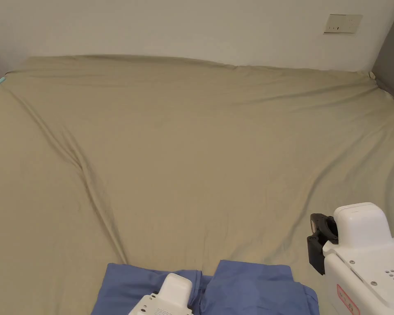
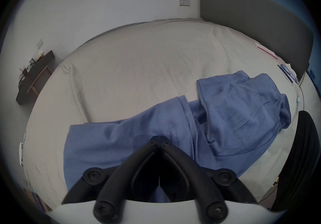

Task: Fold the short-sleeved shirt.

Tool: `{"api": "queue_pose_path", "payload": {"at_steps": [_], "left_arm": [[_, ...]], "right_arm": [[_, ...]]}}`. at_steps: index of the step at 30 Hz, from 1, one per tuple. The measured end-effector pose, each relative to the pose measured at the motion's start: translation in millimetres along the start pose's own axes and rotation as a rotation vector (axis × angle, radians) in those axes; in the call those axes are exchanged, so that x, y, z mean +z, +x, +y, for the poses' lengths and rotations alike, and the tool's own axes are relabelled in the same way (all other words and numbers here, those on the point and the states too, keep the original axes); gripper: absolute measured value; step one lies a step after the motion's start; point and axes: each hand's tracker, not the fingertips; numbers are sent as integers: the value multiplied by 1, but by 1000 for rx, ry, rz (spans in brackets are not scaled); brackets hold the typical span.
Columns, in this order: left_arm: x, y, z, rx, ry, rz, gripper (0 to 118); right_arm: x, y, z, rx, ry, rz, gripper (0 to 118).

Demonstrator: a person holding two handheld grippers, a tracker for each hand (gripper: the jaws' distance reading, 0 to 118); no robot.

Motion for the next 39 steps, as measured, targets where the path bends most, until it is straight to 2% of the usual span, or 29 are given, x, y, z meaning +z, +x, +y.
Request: {"api": "queue_pose_path", "payload": {"at_steps": [6, 12, 15, 18, 19, 20, 21, 23, 24, 25, 30, 32, 35, 37, 38, 39], "left_arm": [[13, 21, -14, -30, 33, -117, 0], [45, -10, -10, 204, 36, -454, 0], [60, -49, -5, 279, 93, -490, 0], [56, -108, -10, 413, 97, -472, 3], [55, -129, -13, 462, 90, -460, 8], [50, -149, -16, 497, 67, -435, 26], [46, -168, -18, 530, 32, -420, 47], [38, -202, -28, 600, -20, -426, 99], [37, -207, -31, 643, -29, -440, 110], [34, -217, -36, 677, -38, -443, 115], [6, -251, -60, 935, -136, -641, 115], [-9, -253, -68, 1027, -160, -641, 115], [-24, -243, -71, 1074, -108, -811, 114], [-29, -229, -64, 1110, -145, -862, 110], [-30, -220, -60, 1088, -139, -836, 92], [-28, -213, -54, 1047, -120, -820, 81]], "right_arm": [[-4, -3, 1, 4, -2, 10, 0], [-8, -7, 2, 10, -8, 20, 0], [-8, -9, 2, 11, -9, 25, 0], [-7, -11, 3, 14, -6, 29, 0], [-7, -11, 3, 16, -5, 30, 0], [-7, -11, 3, 17, -5, 29, 0], [-7, -11, 3, 17, -5, 29, 0], [-7, -11, 2, 16, -6, 30, 0], [-7, -11, 2, 16, -7, 30, 0], [-7, -11, 2, 17, -8, 29, 0], [-9, -11, 1, 18, -14, 28, 0], [-9, -11, 1, 19, -18, 29, 0], [-10, -12, 0, 13, -30, 56, 0], [-10, -13, 0, 14, -29, 55, 0], [-11, -13, 0, 16, -29, 54, 0], [-11, -14, 0, 16, -29, 55, 0]]}}
